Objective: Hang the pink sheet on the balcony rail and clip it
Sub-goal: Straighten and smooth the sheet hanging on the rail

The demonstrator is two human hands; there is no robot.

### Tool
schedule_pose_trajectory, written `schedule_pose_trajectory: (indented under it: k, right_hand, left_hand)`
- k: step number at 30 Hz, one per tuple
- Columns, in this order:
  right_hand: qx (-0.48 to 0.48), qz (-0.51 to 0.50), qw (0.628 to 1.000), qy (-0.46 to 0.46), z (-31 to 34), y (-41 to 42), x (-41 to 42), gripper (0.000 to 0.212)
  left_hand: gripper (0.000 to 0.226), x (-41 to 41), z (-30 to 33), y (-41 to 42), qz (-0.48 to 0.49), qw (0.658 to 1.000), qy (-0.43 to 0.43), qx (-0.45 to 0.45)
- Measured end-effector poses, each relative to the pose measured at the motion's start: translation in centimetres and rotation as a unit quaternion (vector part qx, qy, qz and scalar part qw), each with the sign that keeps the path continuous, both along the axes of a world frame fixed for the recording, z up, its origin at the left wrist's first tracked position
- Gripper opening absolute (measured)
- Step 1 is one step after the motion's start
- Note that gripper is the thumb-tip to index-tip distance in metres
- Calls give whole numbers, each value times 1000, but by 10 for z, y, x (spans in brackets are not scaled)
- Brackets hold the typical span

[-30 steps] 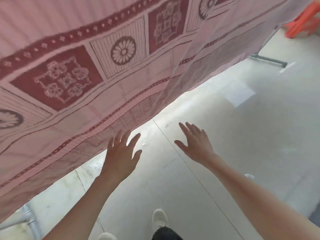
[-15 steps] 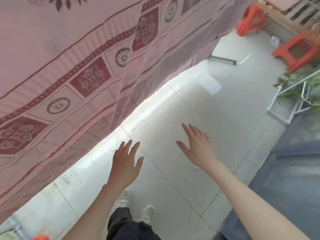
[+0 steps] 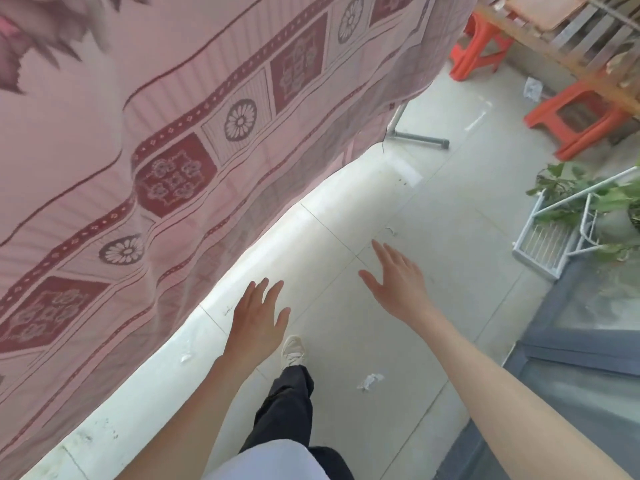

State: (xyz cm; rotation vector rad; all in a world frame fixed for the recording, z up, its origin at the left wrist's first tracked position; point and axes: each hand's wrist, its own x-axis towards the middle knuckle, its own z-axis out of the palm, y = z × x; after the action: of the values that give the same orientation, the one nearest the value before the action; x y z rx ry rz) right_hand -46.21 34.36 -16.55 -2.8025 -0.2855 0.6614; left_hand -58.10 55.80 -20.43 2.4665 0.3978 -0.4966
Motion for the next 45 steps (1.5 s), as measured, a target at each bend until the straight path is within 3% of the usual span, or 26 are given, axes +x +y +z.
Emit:
schedule_pose_trajectory:
  k: [10,19,23,33,40,45]
  right_hand:
    - [58,-52,997,12,-1,-78,188,60]
    - [76,-11,996,43,-26,-186,395,58]
    - [82,5,996,45,-40,-217,474,57]
    - [-8,151,989,6,-122,-204,614,57]
    - [4,180,983,-20,-192,-192,698,56]
    - [18,263,962,-72,-255,-186,748,58]
  left_hand:
    - [52,205,9,-86,-68,997,10,20]
    - [49,358,-31,-195,95,994,47,-20]
    - [49,430,-47,-242,113,992,34,-43]
    - [51,563,-109,-248,105,993,-1,47]
    - [49,639,-180,-248,113,990,-10,85]
    - [49,683,-234,-260,97,976,-57,186]
